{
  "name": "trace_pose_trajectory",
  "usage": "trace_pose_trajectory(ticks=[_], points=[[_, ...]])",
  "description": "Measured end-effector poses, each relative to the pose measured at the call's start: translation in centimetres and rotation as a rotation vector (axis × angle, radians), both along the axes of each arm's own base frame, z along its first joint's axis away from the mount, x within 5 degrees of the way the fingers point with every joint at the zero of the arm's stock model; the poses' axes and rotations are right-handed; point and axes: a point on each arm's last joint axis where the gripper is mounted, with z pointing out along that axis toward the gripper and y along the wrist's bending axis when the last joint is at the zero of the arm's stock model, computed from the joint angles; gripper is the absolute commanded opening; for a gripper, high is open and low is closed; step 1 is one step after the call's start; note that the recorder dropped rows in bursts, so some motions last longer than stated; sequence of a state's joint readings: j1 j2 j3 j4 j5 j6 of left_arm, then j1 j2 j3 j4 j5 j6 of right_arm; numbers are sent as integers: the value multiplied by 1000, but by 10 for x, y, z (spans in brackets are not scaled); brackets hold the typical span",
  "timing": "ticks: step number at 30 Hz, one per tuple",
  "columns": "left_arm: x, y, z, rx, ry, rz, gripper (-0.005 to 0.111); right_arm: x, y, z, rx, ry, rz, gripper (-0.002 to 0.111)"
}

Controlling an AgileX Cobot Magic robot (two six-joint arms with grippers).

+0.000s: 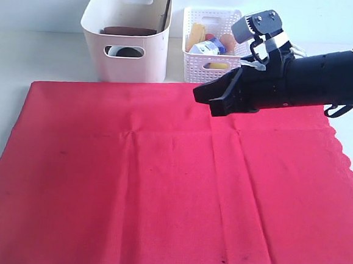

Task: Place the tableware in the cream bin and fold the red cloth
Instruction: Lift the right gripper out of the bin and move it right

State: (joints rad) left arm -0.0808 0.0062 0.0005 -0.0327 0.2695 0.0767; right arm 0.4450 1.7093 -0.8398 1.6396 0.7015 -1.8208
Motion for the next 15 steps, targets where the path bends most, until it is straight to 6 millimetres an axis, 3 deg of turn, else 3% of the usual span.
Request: trace_pose_trajectory(ticks=[7, 11, 15], points=[[0, 0, 0, 0, 0, 0, 1, 0, 0, 0, 5, 2, -2, 0], [0, 0, 0, 0, 0, 0, 1, -2, 5, 8, 113, 41, 9, 0], [0, 0, 0, 0, 0, 0, 1, 11, 6, 17, 86, -20, -46, 0]])
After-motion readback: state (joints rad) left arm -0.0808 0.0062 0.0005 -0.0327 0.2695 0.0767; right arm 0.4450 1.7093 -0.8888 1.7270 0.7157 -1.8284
